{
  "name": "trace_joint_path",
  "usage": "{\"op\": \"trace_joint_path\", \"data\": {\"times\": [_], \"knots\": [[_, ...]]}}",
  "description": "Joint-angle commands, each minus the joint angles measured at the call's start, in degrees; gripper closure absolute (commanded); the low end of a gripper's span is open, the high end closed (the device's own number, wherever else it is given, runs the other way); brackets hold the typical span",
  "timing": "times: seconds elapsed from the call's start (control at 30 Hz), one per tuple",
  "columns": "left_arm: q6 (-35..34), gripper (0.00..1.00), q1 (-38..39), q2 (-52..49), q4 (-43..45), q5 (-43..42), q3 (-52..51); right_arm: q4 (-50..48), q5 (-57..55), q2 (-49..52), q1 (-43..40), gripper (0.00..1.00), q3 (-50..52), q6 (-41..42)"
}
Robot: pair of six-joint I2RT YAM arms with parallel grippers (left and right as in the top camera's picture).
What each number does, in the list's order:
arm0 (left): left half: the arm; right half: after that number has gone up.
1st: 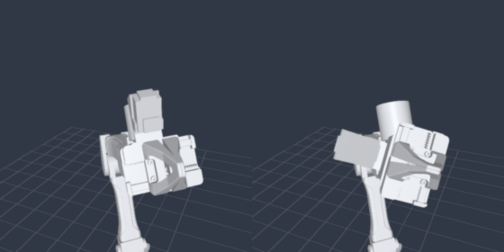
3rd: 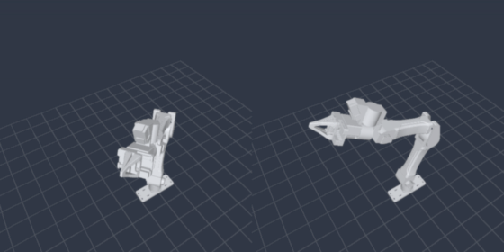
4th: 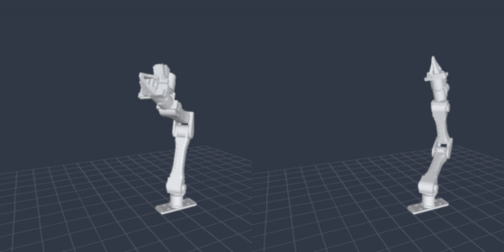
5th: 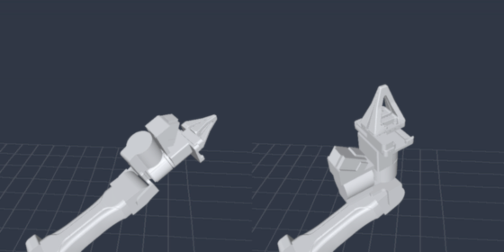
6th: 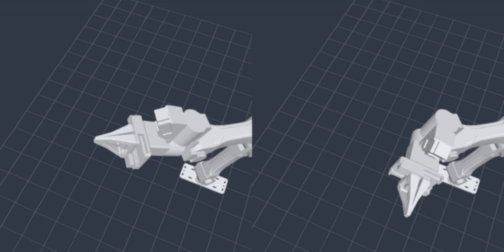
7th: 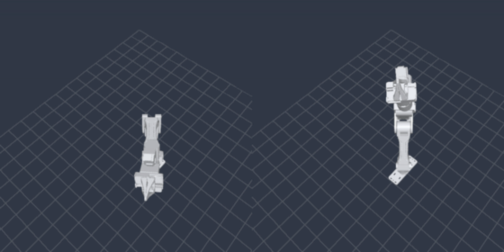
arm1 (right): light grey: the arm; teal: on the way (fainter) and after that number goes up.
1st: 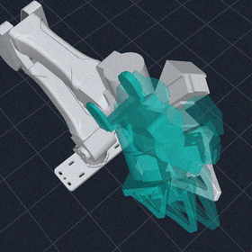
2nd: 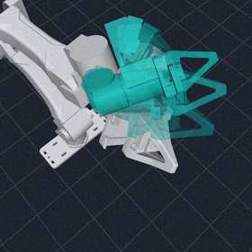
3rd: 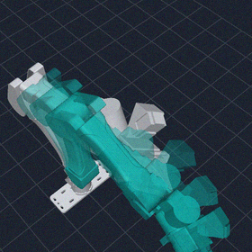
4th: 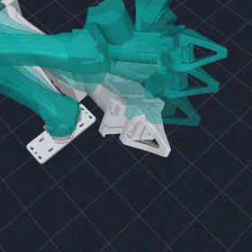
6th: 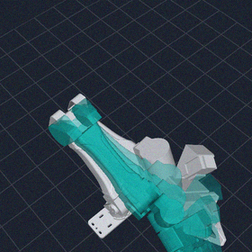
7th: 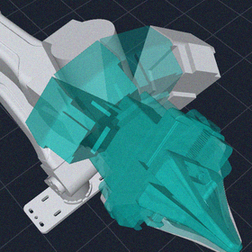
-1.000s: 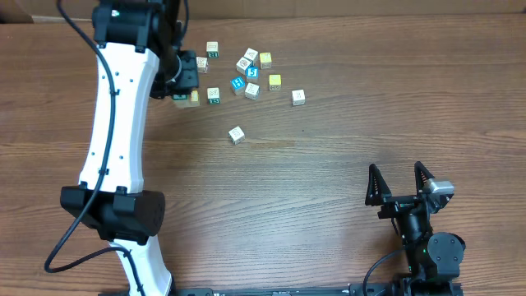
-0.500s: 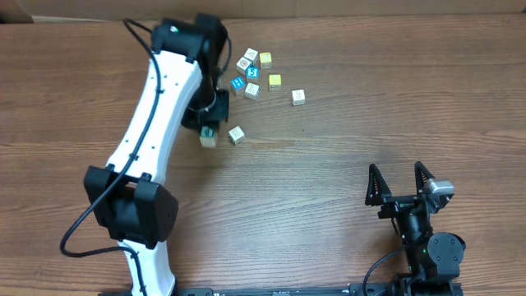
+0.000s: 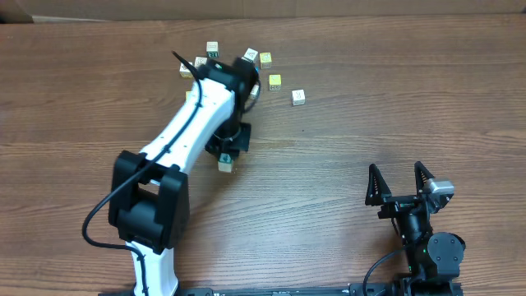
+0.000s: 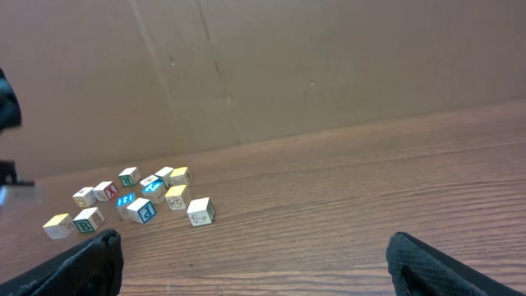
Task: Form a circle
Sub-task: 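Carry the '4' block right toward the white '5' block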
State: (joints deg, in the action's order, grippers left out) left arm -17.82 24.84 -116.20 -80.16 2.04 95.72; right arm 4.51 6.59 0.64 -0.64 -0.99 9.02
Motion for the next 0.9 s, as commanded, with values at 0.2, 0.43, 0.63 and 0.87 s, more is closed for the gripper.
{"op": "trace_joint_path", "data": {"times": [0.2,0.43,0.63,0.87], "knots": [[-2.58,0.95,3.61,0.39,6.19,3.76,-8.59,-0.31,-0.52,-0.48,0.31,0.0,0.55,0.17],[-1.09,0.95,4.11,0.39,16.52,4.57,-13.77,-0.28,-0.52,-0.48,0.31,0.0,0.55,0.17],[1.09,0.94,4.07,0.39,21.18,6.58,-14.03,-0.28,-0.52,-0.48,0.31,0.0,0.55,0.17],[1.07,0.83,4.0,0.37,21.79,7.34,-14.03,-0.28,-0.52,-0.48,0.31,0.0,0.55,0.17]]}}
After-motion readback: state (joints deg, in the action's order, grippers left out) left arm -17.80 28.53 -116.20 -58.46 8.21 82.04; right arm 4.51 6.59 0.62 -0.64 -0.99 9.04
